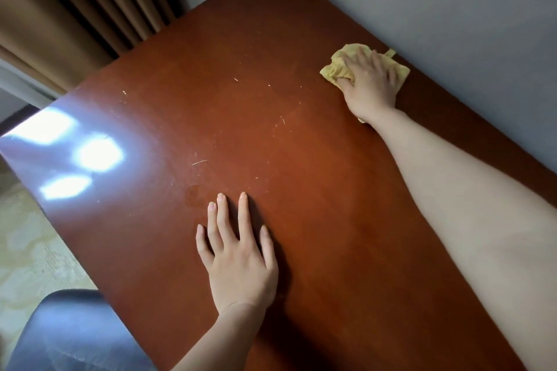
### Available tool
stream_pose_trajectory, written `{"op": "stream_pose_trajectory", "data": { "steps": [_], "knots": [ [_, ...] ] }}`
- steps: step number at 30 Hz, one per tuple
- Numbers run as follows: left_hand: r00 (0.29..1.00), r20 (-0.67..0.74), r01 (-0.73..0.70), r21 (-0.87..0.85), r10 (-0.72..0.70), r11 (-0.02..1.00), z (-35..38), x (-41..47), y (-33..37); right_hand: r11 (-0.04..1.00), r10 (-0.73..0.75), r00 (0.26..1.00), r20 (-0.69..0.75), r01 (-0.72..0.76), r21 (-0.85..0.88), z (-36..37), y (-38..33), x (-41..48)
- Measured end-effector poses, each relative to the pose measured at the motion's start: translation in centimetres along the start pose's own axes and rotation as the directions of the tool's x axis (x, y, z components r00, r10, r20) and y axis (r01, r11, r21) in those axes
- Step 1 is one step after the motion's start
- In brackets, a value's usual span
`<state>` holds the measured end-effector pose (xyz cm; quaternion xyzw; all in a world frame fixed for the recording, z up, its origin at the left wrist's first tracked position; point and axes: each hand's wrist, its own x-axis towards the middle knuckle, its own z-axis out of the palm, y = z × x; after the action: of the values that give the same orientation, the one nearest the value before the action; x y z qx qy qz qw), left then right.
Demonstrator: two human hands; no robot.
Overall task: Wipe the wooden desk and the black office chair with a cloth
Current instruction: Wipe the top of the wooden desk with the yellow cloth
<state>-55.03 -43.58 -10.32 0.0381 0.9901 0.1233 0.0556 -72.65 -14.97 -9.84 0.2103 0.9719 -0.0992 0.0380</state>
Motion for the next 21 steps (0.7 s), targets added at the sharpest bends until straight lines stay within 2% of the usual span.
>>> {"op": "stream_pose_trajectory", "data": {
  "steps": [6,11,15,21],
  "knots": [
    [1.0,-0.001,-0.012,0.017,0.012,1.0,0.1,0.3,0.1,0.982,-0.19,0.982,0.003,0.19,0.021,1.0,-6.0,0.0],
    [1.0,0.0,-0.005,0.046,0.005,0.999,-0.1,0.3,0.1,0.89,-0.452,0.891,0.024,0.449,0.082,2.5,-9.7,-6.1],
    [1.0,-0.015,-0.01,0.056,0.01,0.998,-0.1,0.3,0.0,0.818,-0.573,0.817,0.071,0.563,0.117,2.6,-8.6,-11.9],
    [1.0,-0.019,-0.003,0.048,0.004,0.999,-0.3,0.3,0.0,0.78,-0.623,0.777,0.095,0.606,0.159,1.7,-3.2,-18.8]
  ]
}}
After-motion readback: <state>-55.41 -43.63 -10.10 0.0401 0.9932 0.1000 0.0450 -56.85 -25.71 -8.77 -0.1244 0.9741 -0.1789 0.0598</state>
